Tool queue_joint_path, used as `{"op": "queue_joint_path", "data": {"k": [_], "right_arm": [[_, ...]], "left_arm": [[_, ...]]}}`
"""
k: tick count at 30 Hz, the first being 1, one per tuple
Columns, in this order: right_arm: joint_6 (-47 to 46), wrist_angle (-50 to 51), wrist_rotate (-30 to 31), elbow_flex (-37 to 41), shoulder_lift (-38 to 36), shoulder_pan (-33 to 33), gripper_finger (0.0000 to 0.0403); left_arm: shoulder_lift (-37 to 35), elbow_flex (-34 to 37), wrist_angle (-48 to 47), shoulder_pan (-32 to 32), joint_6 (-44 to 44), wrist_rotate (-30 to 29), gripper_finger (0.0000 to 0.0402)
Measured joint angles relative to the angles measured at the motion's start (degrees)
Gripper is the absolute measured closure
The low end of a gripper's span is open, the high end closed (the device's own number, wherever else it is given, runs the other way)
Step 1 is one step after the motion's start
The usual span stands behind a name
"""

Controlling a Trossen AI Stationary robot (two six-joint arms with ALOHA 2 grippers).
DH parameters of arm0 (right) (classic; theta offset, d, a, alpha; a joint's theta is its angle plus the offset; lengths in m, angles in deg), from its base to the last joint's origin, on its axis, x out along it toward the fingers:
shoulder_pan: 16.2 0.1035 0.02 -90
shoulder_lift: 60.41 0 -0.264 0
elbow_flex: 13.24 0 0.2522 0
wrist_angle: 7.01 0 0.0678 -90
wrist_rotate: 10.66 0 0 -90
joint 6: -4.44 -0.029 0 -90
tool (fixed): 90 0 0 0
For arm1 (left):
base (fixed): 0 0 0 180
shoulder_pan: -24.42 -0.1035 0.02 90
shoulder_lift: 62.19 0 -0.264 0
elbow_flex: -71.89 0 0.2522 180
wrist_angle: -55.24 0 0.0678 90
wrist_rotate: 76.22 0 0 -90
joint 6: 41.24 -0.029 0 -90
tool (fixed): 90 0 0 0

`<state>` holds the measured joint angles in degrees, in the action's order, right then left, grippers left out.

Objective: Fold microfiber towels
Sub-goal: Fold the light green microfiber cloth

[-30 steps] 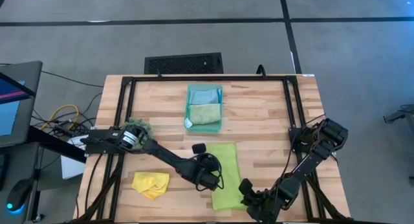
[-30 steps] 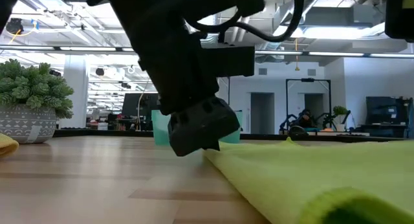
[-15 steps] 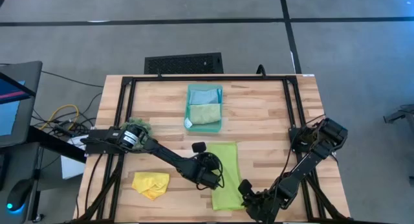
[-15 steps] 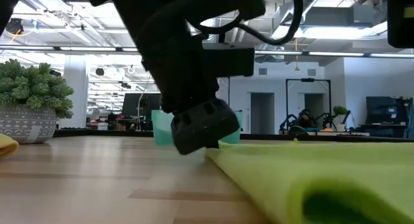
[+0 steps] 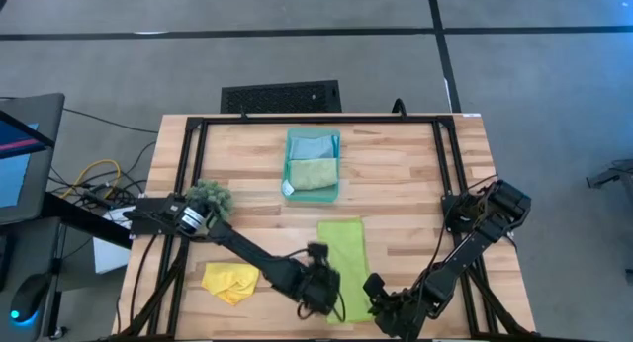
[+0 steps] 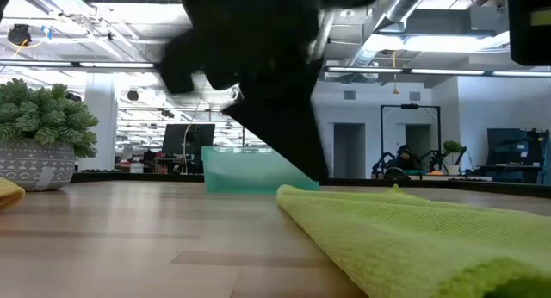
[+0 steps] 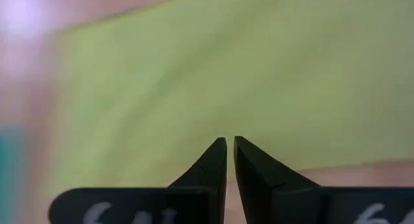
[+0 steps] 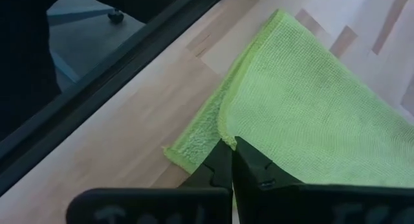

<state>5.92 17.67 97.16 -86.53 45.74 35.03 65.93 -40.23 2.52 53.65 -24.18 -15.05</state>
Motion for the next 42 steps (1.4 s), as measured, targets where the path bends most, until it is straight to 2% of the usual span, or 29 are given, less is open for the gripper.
{"op": "queue_joint_path", "data": {"k": [6, 11, 24, 32, 38, 42], "right_arm": [[-0.02, 0.02, 0.00, 0.00, 0.02, 0.00, 0.0381], [-0.03, 0.15, 0.02, 0.02, 0.02, -0.03, 0.0385], [-1.09, 1.05, -0.03, 0.02, 0.02, 0.02, 0.0384], [-2.15, 0.65, -2.93, 0.02, 0.02, 0.11, 0.0379], [-10.02, 0.62, -2.99, 0.04, 0.02, 0.11, 0.0375], [-13.92, 1.24, -3.01, 0.04, 0.02, 0.11, 0.0352]], "left_arm": [[2.15, 0.19, 16.53, 1.69, -11.89, 19.35, 0.0379], [4.98, 0.13, 20.29, 1.42, -15.15, 28.24, 0.0379], [5.77, -3.26, 16.46, 1.17, -16.39, 29.97, 0.0379], [6.19, -4.86, 15.25, 1.70, -16.44, 30.12, 0.0379], [6.21, -3.86, 15.32, 1.53, -15.81, 30.22, 0.0379], [6.21, -3.86, 15.54, 1.53, -15.46, 30.22, 0.0379]]}}
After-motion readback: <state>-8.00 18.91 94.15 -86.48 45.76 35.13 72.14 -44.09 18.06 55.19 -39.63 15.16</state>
